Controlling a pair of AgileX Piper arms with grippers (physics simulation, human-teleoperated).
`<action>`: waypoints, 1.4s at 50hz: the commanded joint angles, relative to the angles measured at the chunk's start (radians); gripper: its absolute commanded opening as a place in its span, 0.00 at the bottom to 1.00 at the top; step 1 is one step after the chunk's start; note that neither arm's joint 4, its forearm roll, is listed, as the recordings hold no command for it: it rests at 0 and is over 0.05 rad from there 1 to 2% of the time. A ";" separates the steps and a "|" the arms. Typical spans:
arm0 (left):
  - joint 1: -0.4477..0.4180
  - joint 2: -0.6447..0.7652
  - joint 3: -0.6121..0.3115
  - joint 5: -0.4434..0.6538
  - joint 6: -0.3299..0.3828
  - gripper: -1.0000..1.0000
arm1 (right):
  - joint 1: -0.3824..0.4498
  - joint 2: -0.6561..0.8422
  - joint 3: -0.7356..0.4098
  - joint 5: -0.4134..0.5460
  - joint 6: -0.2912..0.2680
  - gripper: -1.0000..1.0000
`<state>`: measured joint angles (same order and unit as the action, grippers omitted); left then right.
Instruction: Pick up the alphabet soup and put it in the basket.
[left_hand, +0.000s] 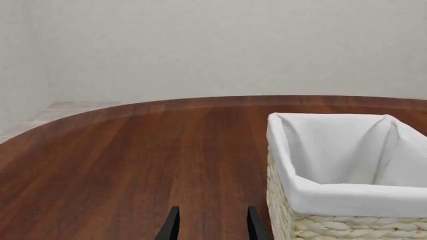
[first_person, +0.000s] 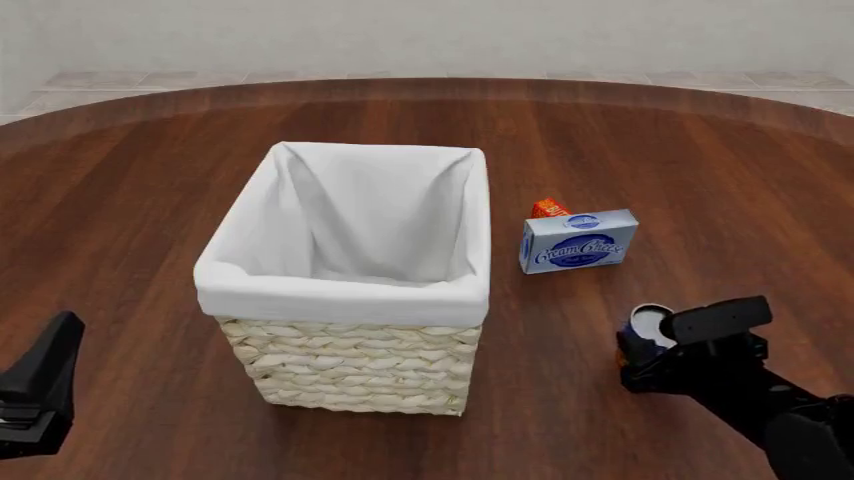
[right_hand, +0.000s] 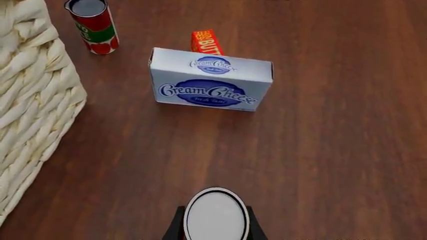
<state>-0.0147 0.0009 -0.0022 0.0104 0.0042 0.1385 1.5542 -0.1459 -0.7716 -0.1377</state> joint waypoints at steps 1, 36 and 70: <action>0.001 0.000 0.000 0.000 0.000 1.00 | -0.002 -0.029 0.003 0.009 0.003 0.00; 0.004 0.000 0.001 0.000 -0.005 1.00 | 0.013 -0.326 -0.024 0.235 -0.062 0.00; 0.002 -0.001 -0.007 -0.002 -0.004 1.00 | 0.009 -0.613 -0.175 0.563 -0.082 0.00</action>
<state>-0.0099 0.0003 -0.0059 0.0080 0.0003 0.1432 1.0281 -0.2493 -0.3148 -0.2261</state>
